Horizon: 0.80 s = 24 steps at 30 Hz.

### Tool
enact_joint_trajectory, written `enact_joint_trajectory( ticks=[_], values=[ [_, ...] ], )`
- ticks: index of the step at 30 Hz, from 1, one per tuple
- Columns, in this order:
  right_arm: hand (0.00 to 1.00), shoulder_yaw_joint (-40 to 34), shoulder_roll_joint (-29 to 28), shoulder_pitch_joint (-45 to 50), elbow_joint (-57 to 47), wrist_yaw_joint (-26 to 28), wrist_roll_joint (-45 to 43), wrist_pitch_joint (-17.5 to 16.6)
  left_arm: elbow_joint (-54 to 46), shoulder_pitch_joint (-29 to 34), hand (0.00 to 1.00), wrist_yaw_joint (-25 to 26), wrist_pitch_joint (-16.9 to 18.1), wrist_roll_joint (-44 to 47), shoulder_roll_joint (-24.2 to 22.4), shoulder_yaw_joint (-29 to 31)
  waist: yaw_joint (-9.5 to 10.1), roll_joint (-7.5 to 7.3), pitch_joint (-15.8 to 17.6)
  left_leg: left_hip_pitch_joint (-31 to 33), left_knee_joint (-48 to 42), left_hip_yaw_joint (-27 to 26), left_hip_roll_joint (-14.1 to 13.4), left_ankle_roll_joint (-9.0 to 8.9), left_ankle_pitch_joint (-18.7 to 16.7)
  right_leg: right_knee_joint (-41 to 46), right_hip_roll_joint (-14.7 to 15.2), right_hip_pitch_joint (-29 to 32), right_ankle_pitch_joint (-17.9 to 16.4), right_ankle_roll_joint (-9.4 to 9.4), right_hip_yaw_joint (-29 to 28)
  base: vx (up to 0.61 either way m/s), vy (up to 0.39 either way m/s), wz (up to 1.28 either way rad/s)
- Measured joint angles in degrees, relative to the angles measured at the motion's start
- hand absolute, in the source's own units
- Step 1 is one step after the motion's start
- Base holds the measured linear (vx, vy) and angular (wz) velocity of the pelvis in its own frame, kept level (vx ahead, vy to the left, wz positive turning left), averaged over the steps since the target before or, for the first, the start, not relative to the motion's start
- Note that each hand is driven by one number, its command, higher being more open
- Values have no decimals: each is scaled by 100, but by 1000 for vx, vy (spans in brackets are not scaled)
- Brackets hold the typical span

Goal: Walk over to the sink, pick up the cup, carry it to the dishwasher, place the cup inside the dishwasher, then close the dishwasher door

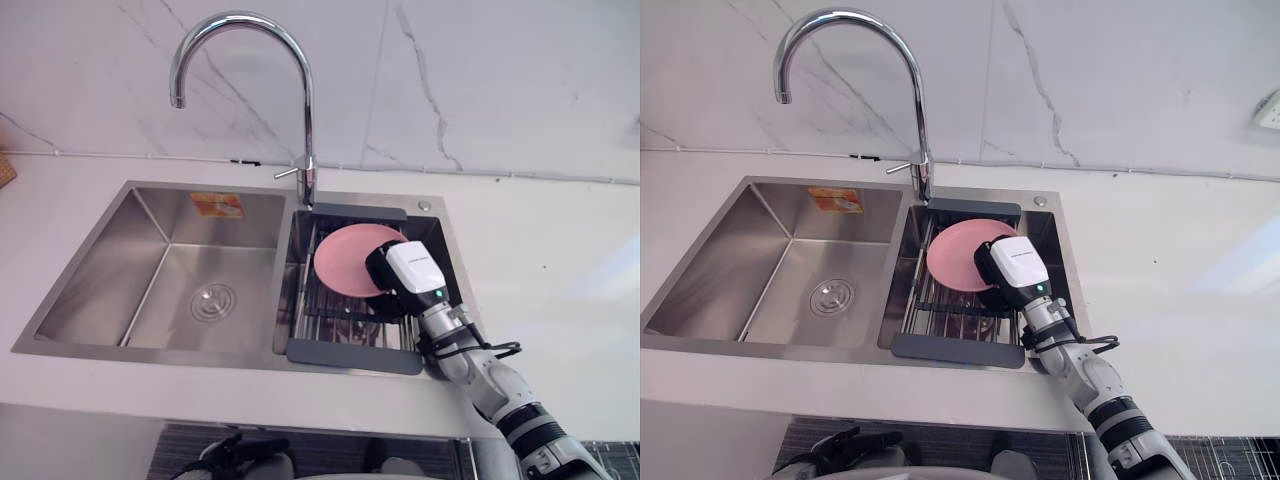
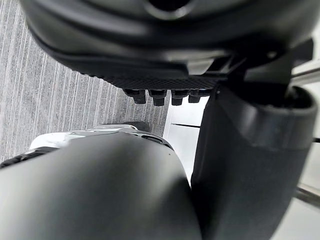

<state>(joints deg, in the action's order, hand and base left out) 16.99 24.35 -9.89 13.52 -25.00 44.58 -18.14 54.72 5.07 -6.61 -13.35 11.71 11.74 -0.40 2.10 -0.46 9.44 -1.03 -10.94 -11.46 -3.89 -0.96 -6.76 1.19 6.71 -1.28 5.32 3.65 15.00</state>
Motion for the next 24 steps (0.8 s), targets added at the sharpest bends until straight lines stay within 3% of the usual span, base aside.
enact_joint_trajectory(
  ticks=[13, 24],
  values=[
    [0, -983, -172, 906, -1381, -19, -224, -40, 94, 123, 100, 33, 112, 3, -62, 10, -135, 81, -61, -234, 234, -238, 26, 3, 9, -23, -10, -7, -2, 7, -232, -1, 3, -9],
    [0, -1298, -185, 1158, -1748, -24, -288, -417, 176, 128, 100, 44, 71, 72, -66, 53, -205, 73, -62, -404, 362, -491, 48, 6, 18, -3, -26, 30, 16, 34, -516, -17, 13, -12]
  ],
)
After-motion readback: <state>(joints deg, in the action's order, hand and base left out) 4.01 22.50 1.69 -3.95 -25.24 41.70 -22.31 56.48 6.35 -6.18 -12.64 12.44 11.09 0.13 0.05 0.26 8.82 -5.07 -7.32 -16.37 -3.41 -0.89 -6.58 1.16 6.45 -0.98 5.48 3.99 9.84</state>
